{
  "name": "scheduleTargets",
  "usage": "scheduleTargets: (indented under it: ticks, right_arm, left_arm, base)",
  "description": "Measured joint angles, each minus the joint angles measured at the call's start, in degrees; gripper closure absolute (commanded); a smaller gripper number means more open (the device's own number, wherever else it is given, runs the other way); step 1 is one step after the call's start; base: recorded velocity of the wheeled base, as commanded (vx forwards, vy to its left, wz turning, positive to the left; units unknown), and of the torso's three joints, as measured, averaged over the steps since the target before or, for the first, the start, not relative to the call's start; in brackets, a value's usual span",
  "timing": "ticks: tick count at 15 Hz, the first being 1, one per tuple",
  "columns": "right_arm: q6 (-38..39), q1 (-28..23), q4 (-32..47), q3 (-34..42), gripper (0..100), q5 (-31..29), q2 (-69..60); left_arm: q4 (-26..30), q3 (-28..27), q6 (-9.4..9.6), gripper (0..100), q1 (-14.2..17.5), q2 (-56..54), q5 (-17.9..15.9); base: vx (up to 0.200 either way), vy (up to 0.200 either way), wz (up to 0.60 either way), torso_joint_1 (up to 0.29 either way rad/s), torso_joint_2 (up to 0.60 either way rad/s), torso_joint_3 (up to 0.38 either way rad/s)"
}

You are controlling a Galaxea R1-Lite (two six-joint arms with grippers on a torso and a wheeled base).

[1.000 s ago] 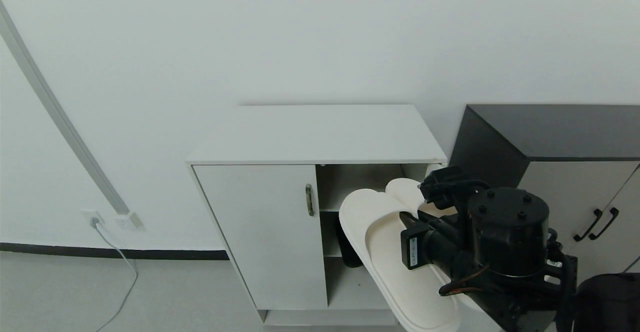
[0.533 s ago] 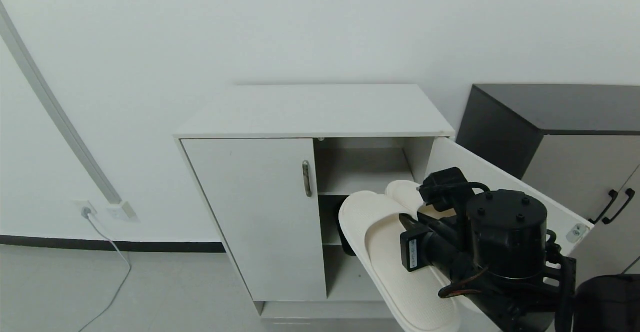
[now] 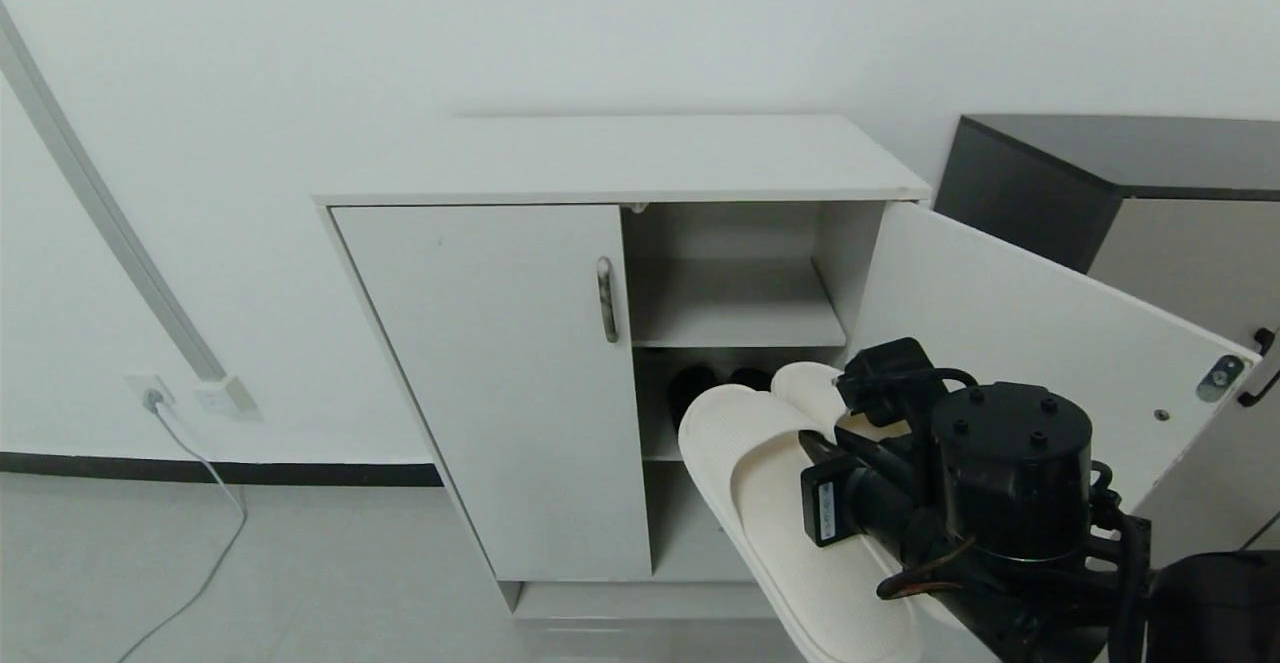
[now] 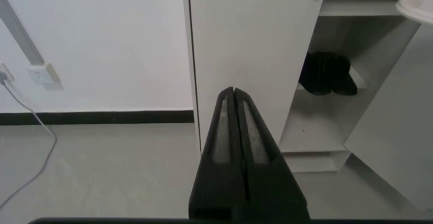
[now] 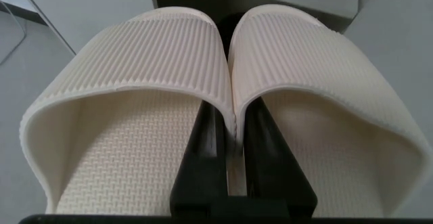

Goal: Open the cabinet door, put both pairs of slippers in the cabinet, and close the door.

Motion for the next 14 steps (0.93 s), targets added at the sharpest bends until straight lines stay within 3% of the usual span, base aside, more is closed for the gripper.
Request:
scheduleTargets:
  ticks: [9, 14]
  right_arm:
    - [0.0, 0.0, -0.35, 0.15, 100, 0.0, 0.41]
    - [0.0, 0.0, -1.26, 0.37, 100, -0.05, 1.13]
  left_arm:
    - [-0.02, -0.02, 0.0, 100, 0.0, 0.0, 0.0]
    - [0.0, -0.02, 0.0, 100, 0.02, 0.0, -0.02]
  base:
    - [0.0, 0.0, 0.0, -0.075, 0.45, 0.371]
    - [0.0, 0.0, 0.0, -0.004, 0.11, 0.106]
